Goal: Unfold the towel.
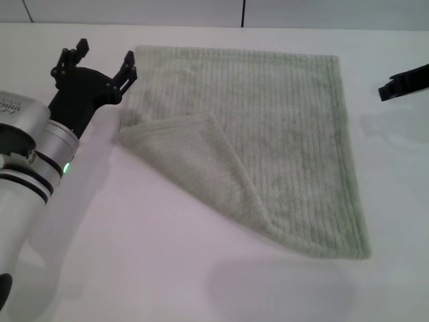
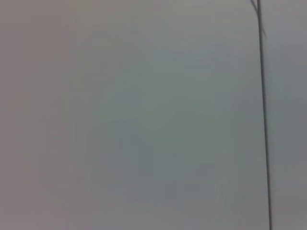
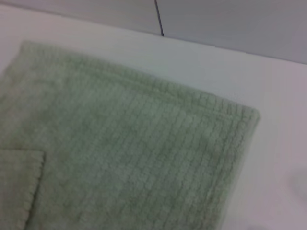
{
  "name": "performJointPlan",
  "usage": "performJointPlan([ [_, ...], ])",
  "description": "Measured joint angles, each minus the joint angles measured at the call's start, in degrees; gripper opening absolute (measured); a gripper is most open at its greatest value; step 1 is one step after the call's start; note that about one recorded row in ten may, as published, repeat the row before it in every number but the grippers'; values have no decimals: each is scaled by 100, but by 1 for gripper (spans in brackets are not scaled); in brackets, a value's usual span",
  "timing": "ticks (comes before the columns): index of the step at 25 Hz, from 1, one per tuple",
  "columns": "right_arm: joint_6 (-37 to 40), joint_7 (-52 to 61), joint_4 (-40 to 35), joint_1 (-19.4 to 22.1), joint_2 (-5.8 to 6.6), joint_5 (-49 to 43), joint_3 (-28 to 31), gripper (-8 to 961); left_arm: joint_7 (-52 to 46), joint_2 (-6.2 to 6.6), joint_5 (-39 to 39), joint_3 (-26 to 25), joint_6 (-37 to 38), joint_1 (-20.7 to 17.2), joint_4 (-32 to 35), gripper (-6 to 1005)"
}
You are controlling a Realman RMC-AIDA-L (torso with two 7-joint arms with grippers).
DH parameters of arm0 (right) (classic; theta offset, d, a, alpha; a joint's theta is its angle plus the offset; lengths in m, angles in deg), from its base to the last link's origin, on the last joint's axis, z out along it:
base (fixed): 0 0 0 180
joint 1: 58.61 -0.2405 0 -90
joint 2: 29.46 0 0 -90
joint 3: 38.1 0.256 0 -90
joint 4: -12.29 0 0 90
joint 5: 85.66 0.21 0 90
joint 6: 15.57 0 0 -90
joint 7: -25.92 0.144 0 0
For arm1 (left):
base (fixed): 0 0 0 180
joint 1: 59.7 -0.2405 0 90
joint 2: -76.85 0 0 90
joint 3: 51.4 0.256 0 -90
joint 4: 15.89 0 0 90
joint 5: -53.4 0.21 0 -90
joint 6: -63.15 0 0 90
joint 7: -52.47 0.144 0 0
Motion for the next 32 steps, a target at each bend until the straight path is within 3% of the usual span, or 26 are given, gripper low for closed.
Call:
performJointPlan([
  [8, -142, -594, -295, 219, -53, 623, 221, -2, 0, 3, 0, 11, -136, 32, 10, 850],
  [16, -522, -523, -233, 220, -92, 629, 293, -1, -4, -2, 0, 41, -136, 32, -11, 851],
  [22, -883, -550, 479, -51, -49, 580, 264, -1, -23, 0, -3, 141, -138, 21, -67, 851],
  [28, -1276, -970, 1593, -519, -81, 575, 223, 0, -130, 5, 16, 424, -161, 30, -132, 851],
  [32, -1368, -1036, 1900, -642, -88, 574, 191, 0, -139, 5, 18, 475, -186, 39, -135, 851],
])
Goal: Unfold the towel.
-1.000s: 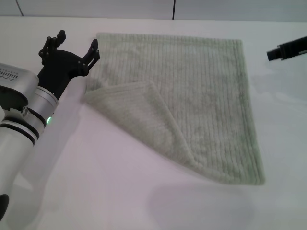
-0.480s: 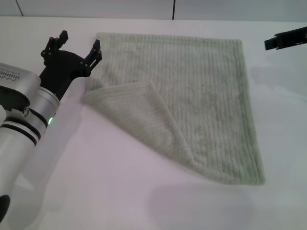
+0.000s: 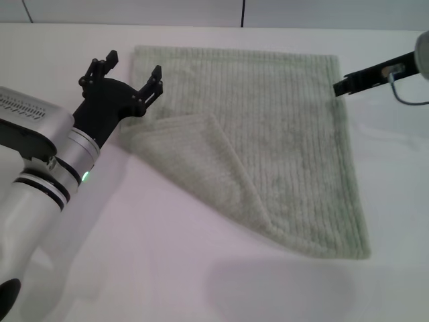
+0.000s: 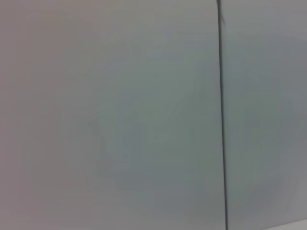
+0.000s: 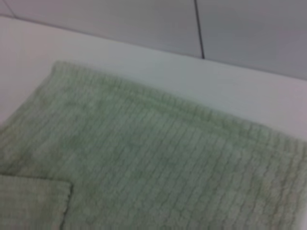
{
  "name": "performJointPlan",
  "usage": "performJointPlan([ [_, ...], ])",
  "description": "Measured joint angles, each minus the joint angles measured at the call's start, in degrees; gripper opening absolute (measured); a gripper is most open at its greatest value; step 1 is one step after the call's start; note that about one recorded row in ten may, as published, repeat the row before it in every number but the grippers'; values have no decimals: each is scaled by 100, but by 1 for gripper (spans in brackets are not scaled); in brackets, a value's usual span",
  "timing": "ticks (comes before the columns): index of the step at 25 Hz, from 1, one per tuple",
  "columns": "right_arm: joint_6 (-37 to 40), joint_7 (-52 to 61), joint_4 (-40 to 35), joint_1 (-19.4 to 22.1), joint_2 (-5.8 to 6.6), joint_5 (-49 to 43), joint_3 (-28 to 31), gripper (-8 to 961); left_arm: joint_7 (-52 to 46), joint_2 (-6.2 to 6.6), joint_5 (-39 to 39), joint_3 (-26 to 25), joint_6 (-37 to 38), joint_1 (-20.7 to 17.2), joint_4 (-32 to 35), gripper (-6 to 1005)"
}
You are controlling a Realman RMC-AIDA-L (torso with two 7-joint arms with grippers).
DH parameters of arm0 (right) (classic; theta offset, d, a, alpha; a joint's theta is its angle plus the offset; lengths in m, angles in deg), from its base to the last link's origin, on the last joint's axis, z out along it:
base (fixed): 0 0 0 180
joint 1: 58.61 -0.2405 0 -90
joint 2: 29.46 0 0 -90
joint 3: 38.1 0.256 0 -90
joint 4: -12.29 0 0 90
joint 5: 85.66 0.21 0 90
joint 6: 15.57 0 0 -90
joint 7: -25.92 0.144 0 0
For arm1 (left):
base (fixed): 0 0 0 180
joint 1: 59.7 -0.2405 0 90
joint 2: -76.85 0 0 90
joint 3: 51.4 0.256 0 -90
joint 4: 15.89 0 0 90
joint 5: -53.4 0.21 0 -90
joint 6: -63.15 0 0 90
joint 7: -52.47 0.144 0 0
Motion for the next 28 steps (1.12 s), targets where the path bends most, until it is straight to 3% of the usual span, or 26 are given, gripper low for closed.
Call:
performJointPlan([
  [6, -188, -14, 251, -11, -23, -9, -248, -1, 0, -2, 24, 48, -25, -5, -63, 851],
  [20, -267, -1, 332, 106, -35, -9, -207, -1, 3, 19, 53, -80, 7, -45, -90, 851],
  [25, -251, 11, 325, 110, -42, 5, -193, -1, 43, 108, 195, -139, -403, 5, -425, 851],
  [28, -224, 21, 311, 90, -39, 12, -190, -1, 56, 229, 730, -522, -1072, 15, -983, 851],
])
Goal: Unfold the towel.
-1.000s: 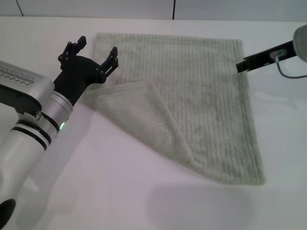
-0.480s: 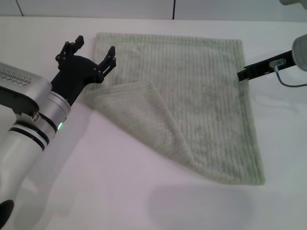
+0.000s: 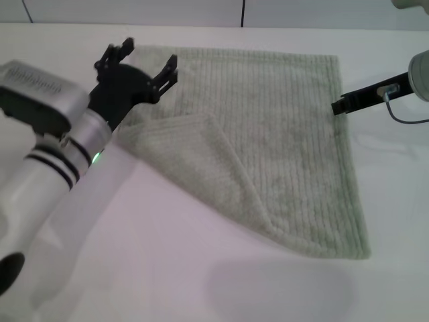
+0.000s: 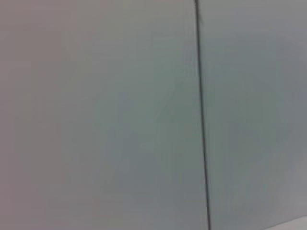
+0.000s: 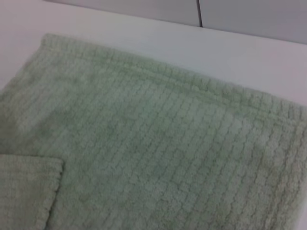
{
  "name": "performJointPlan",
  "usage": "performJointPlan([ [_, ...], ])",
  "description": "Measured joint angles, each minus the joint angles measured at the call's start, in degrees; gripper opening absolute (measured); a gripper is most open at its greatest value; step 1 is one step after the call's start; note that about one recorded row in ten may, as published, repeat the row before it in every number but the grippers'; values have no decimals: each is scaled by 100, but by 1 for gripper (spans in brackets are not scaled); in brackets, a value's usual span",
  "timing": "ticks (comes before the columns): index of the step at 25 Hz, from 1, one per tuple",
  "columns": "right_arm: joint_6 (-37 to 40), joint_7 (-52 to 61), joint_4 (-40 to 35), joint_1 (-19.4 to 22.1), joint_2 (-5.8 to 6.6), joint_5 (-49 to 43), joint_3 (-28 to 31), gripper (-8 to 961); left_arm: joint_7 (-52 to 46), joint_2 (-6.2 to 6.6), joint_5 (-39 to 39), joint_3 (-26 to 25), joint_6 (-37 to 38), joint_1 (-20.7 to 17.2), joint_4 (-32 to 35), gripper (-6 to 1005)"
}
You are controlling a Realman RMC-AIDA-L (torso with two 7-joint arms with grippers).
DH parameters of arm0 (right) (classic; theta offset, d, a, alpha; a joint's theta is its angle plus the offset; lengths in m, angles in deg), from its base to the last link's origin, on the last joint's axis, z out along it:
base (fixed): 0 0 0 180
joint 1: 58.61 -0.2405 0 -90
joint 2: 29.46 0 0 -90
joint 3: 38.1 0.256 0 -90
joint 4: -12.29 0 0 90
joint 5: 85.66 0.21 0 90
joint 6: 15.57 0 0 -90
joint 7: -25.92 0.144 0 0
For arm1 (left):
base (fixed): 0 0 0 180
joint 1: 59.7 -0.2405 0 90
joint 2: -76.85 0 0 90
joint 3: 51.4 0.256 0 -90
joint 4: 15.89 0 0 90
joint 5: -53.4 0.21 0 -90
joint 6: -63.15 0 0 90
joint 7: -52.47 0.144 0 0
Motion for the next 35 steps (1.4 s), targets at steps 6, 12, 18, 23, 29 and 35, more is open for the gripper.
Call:
performJointPlan([
  [6, 37, 12, -40, -24, 2, 9, 0, -1, -364, 153, 789, -415, -704, -71, -620, 851],
  [12, 65, 16, -202, 75, -11, 10, 1, 0, -679, 115, 1209, -831, -551, -337, -780, 852],
  [18, 69, 19, -174, 69, -12, -2, 0, 0, -1098, 166, 1518, -865, -581, -506, -918, 852],
  [23, -111, 21, -73, 24, -13, -5, -38, 0, -1139, 174, 1569, -828, -727, -484, -960, 852],
  [29, -218, 21, 171, -136, -3, -19, -53, 0, -1167, 198, 1589, -823, -953, -404, -1085, 852],
  [35, -234, 5, 296, -204, -18, -34, -87, 0, -1160, 257, 1591, -770, -1396, -345, -1419, 852],
])
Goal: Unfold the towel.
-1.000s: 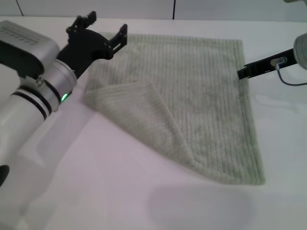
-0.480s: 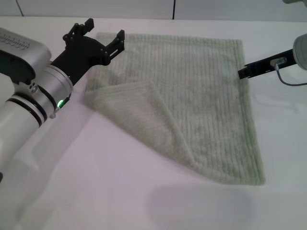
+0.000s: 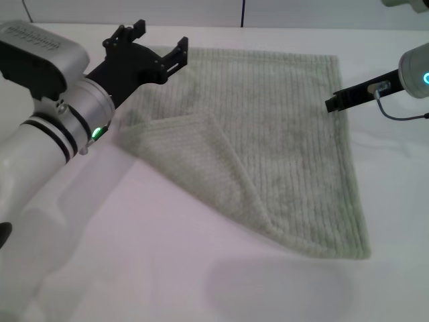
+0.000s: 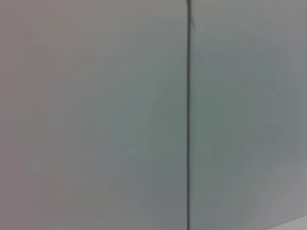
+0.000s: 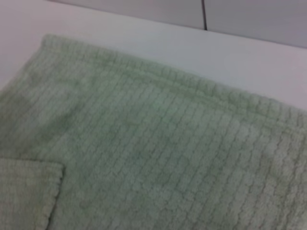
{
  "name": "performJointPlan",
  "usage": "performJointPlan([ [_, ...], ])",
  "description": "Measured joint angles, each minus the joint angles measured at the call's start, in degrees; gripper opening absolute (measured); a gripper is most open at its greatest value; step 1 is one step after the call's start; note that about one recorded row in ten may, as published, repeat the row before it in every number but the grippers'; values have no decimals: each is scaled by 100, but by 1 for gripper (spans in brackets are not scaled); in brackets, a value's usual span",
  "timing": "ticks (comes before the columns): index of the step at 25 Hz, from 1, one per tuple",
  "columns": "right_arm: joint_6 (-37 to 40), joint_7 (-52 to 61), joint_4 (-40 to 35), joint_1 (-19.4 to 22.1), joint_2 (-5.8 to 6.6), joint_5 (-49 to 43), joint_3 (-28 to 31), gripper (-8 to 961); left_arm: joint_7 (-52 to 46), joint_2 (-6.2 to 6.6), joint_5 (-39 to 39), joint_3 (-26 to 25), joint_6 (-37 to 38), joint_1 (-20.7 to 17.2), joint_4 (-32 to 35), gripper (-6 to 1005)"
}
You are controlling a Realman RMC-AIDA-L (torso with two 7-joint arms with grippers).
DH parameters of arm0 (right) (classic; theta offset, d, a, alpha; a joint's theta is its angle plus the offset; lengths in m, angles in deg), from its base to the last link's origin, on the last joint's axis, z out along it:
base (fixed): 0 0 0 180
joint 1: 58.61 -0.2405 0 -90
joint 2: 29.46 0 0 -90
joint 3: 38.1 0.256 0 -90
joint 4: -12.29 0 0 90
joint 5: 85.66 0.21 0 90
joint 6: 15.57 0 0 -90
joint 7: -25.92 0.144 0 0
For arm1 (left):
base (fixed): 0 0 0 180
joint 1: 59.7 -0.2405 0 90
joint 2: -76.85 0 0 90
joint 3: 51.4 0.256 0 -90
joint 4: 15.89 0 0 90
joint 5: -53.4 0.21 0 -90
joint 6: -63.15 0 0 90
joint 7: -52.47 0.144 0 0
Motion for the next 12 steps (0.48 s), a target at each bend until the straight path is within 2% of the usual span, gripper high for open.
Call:
performJointPlan([
  [12, -272, -37, 469, -82, -30, -124, -83, -1, 29, 19, 9, 76, -208, -29, -240, 852],
])
